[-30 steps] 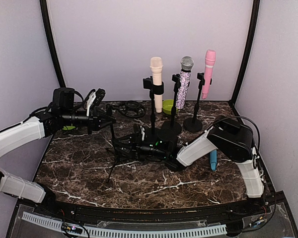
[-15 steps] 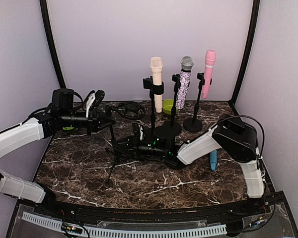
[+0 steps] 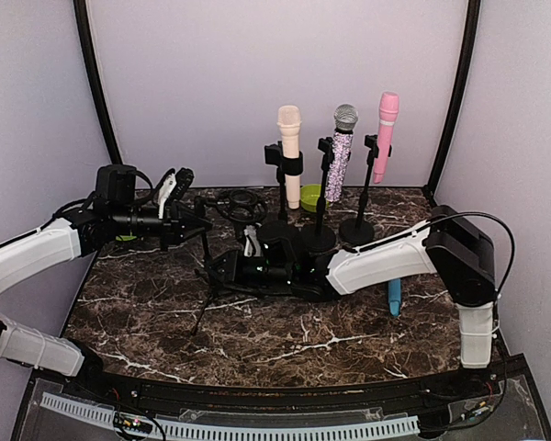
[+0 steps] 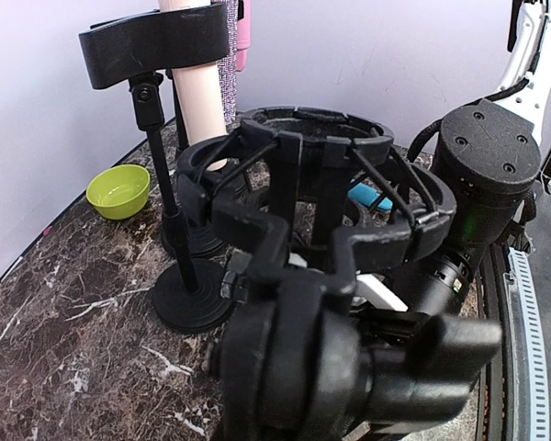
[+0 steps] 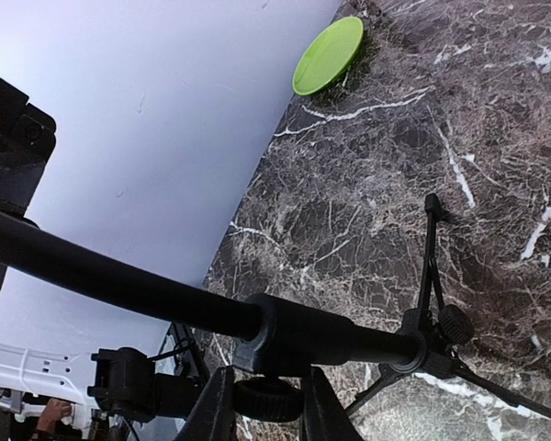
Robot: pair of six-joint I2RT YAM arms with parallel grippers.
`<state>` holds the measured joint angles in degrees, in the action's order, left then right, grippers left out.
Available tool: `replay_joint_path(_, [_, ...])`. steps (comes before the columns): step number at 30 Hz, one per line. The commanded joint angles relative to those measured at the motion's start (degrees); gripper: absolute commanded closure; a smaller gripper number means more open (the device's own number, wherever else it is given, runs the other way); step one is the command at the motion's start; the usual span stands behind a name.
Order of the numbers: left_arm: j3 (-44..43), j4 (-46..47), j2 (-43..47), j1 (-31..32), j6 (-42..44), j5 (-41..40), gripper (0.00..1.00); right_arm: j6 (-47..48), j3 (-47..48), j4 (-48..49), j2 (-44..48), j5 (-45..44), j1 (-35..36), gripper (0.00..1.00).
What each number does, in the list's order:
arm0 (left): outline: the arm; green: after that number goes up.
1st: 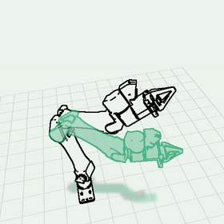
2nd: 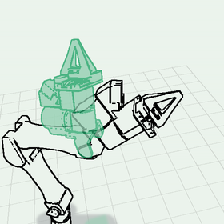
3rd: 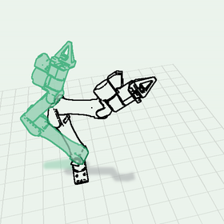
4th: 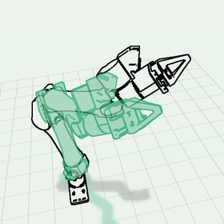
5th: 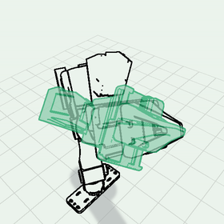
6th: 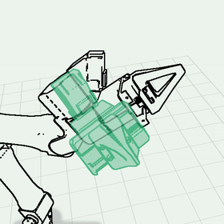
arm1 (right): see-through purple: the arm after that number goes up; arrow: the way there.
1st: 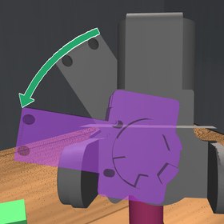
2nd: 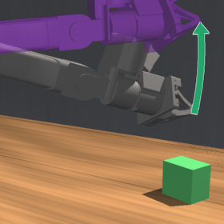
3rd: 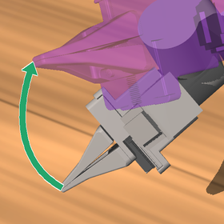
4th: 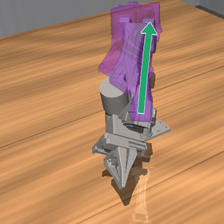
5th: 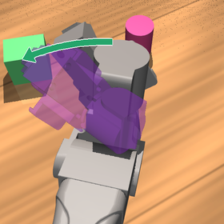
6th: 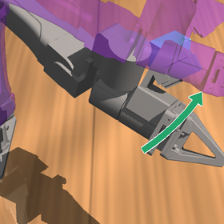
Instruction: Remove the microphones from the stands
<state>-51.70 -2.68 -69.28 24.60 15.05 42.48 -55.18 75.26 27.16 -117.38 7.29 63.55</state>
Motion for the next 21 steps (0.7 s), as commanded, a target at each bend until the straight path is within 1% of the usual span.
replay_joint_path(1, [0.19,-1.57,1.93,0.59,-2.31,3.43,0.91,6.14,-1.11,-7.06,0.02,-8.4,0.17,0.84])
replay_joint_path(2, [0.2,-1.67,1.95,0.59,-2.14,3.4,0.91,6.17,-1.97,-6.35,0.53,-8.83,0.17,0.79])
replay_joint_path(3, [0.29,-1.78,1.99,0.55,-2.03,3.35,0.92,5.97,-2.94,-5.33,1.19,-8.99,0.17,0.7])
replay_joint_path(4, [0.43,-1.87,2.02,0.62,-1.86,3.35,0.91,5.47,-4.39,-3.14,1.84,-8.37,0.05,0.63])
replay_joint_path(5, [0.38,-1.99,2.04,0.56,-1.73,3.32,0.91,4.23,-5.93,-0.23,2.54,-6.5,-0.23,0.57])
replay_joint_path(7, [0.32,-2.18,2.04,0.62,-1.65,3.4,0.91,-0.08,-9.76,9.49,2.79,2.11,-1.64,0.47])
replay_joint_path(9, [0.27,-2.42,2.12,0.67,-1.32,3.64,0.91,-8.24,-12.71,23.42,0.67,13.95,-3.2,0.39])
replay_joint_path(10, [0.19,-2.58,2.19,0.7,-1.3,3.72,0.91,-12.78,-13.53,32.7,-1.18,18.81,-3.59,0.38])
replay_joint_path(11, [0.13,-2.72,2.21,0.69,-1.15,3.66,0.91,-15.72,-13.7,36.92,-2.32,20.88,-3.73,0.36])
replay_joint_path(12, [0.22,-2.72,2.21,0.67,-1.16,3.71,0.91,-17.33,-13.42,38.16,-3.05,21.81,-3.75,0.36])
replay_joint_path(15, [0.29,-2.65,2.29,0.65,-1.21,3.7,0.92,-19.64,-11.83,36.24,-4.52,22.44,-3.65,0.36])
replay_joint_path(21, [0.2,-2.51,2.39,0.73,-1.49,3.55,0.91,-27.36,-7.39,40.05,-8.71,22.91,-3.87,0.44])
